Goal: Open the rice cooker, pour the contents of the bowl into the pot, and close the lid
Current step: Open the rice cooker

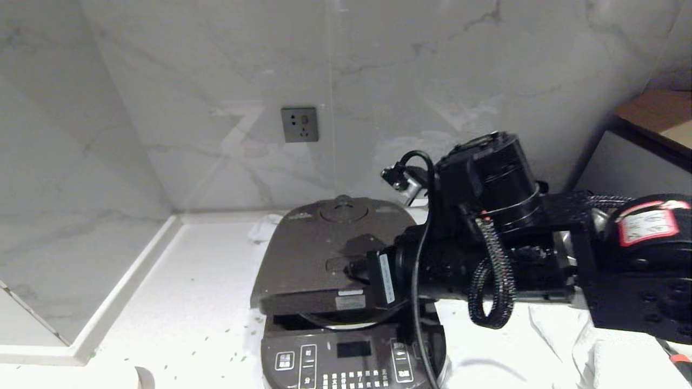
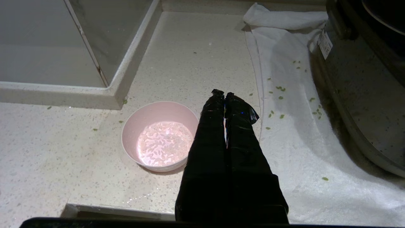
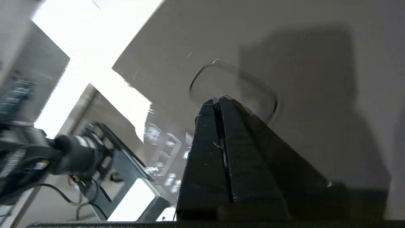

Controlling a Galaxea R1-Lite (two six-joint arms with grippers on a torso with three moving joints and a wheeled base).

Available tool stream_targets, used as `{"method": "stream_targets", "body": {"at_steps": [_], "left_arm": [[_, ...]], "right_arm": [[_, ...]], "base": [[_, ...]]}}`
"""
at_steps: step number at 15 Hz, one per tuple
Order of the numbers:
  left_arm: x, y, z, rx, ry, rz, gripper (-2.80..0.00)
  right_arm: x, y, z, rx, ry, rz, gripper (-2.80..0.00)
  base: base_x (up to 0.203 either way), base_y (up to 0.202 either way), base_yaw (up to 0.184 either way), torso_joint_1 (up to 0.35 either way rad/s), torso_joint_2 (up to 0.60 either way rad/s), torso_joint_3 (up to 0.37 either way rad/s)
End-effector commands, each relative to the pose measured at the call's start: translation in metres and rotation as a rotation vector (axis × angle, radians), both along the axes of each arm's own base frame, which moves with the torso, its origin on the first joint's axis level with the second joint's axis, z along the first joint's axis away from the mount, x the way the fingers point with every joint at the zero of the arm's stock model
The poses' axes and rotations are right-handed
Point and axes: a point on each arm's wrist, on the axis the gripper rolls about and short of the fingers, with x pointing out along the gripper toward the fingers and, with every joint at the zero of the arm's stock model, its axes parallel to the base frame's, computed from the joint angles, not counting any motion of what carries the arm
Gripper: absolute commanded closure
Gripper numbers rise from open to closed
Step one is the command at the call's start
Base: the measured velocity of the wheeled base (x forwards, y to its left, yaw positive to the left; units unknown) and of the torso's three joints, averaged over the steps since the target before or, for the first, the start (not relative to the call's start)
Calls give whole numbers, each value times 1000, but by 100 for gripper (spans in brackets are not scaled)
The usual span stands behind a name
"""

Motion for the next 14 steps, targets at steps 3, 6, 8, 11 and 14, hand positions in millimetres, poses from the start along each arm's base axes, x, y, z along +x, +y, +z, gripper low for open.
{"method": "stream_targets", "body": {"at_steps": [3, 6, 8, 11, 14], "left_arm": [[0, 0, 0, -1, -1, 0, 0], [0, 0, 0, 0, -1, 0, 0], [0, 0, 0, 0, 0, 0, 0], [0, 0, 0, 0, -2, 0, 0], [0, 0, 0, 0, 0, 0, 0]], "right_arm": [[-28, -29, 54, 101, -194, 62, 0], [-36, -38, 82, 224, -365, 84, 0], [-42, -45, 92, 240, -401, 96, 0], [-53, -56, 95, 232, -397, 96, 0], [-66, -74, 93, 201, -402, 35, 0]], "base": [[0, 0, 0, 0, 0, 0], [0, 0, 0, 0, 0, 0], [0, 0, 0, 0, 0, 0], [0, 0, 0, 0, 0, 0], [0, 0, 0, 0, 0, 0]]}}
